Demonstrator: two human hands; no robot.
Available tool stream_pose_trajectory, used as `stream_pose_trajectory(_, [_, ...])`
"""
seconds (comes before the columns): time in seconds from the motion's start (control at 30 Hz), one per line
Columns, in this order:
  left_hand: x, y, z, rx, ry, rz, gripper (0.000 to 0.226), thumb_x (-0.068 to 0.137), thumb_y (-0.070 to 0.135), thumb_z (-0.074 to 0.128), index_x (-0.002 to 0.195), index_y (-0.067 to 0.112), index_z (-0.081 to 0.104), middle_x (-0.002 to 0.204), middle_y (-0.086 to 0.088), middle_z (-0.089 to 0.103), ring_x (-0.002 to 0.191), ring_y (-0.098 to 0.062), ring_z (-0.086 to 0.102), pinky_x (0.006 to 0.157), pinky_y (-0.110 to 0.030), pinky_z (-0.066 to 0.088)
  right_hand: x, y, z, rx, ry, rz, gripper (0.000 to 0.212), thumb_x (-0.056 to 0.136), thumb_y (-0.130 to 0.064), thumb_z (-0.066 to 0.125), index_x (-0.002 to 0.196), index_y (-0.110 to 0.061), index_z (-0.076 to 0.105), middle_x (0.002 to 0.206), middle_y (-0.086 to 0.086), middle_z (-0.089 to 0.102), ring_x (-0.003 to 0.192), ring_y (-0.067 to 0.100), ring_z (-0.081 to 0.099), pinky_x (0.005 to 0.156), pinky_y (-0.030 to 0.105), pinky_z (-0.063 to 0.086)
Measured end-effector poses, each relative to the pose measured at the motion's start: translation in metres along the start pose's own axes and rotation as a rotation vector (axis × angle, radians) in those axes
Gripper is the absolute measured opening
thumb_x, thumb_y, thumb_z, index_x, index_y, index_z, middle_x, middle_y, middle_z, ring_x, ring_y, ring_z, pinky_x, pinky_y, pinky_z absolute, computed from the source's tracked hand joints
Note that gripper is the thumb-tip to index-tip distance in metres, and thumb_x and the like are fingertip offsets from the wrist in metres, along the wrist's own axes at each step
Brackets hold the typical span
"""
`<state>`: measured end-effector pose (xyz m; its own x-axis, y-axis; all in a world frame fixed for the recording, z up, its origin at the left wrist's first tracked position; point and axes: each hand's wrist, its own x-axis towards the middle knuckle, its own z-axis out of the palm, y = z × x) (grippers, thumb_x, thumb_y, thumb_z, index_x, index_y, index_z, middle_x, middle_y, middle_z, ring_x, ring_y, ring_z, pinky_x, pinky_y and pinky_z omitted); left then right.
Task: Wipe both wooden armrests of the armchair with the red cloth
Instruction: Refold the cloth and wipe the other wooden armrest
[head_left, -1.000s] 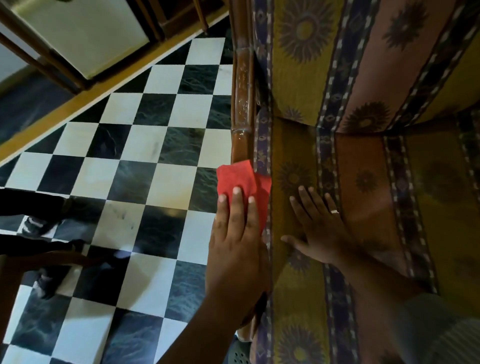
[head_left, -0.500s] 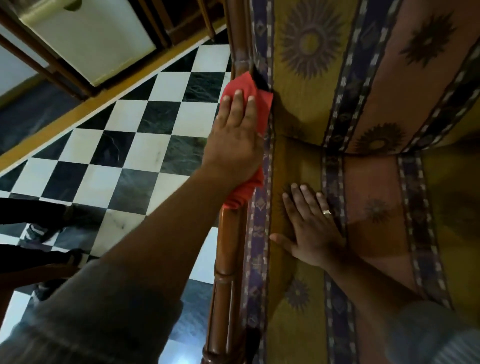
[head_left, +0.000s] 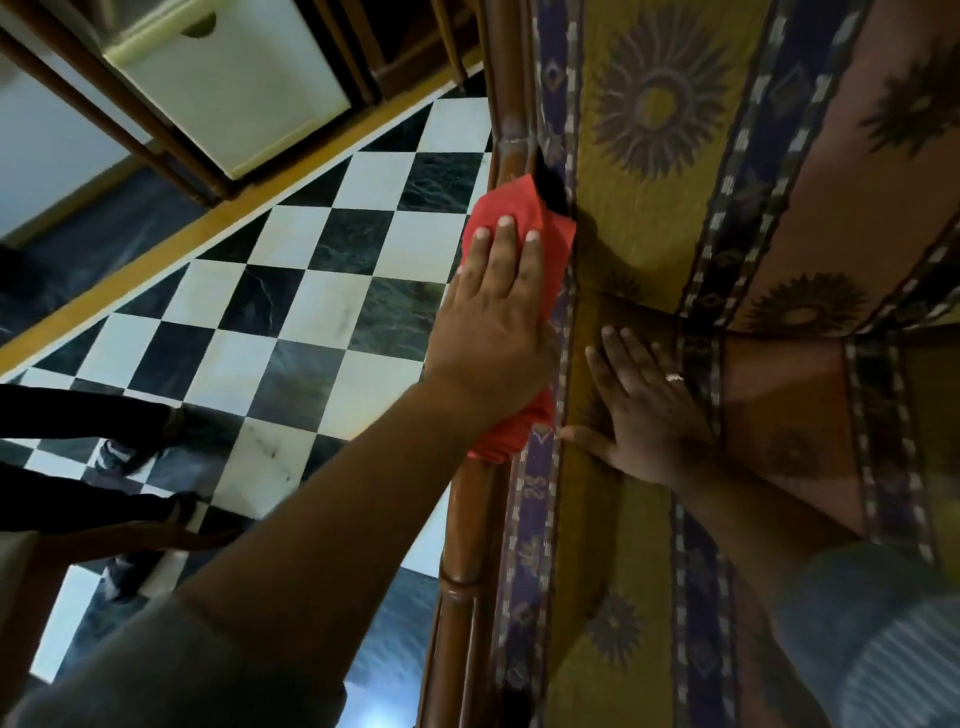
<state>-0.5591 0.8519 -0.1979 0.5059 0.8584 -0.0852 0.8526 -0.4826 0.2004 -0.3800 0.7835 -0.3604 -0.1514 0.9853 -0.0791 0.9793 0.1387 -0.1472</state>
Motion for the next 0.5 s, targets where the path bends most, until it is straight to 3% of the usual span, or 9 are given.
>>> stream_pose_trajectory(0.13, [0.052,-0.01,-0.018,0.027,-0.037,0.014,0.073,0.104,0.042,0.035,0.16,0.012,-0.001,0.17,-0.014,-0.007,0.156,-0.031,-0.011,0.125,-0.04,-0.004,-0.005,0.0,0.009,0.013,0.041,0.0,0.109,0.081,-0.089,0.026,0.156,-0.01,0.019,0.166,0.015,0.01,0.154,0.031,0.008,0.123,0.052,0.013])
stream_pose_trajectory(0.23, [0.089,-0.011,-0.03,0.05,-0.048,-0.008,0.079,0.099,0.049,0.036,0.161,0.013,0.002,0.17,-0.014,-0.004,0.157,-0.031,-0.009,0.126,-0.042,-0.001,-0.001,0.001,0.006,0.023,0.053,0.006,0.109,0.081,-0.089,0.027,0.156,-0.01,0.02,0.166,0.015,0.013,0.154,0.03,0.009,0.123,0.051,0.013])
stream_pose_trajectory(0.5, [0.058,0.004,-0.011,-0.22,0.169,-0.176,0.082,0.093,0.052,0.031,0.16,0.009,0.011,0.17,-0.016,0.007,0.157,-0.029,0.003,0.125,-0.037,0.005,-0.004,0.001,0.005,0.041,0.068,0.006,0.108,0.082,-0.088,0.029,0.156,-0.01,0.021,0.166,0.015,0.014,0.154,0.03,0.01,0.123,0.051,0.014])
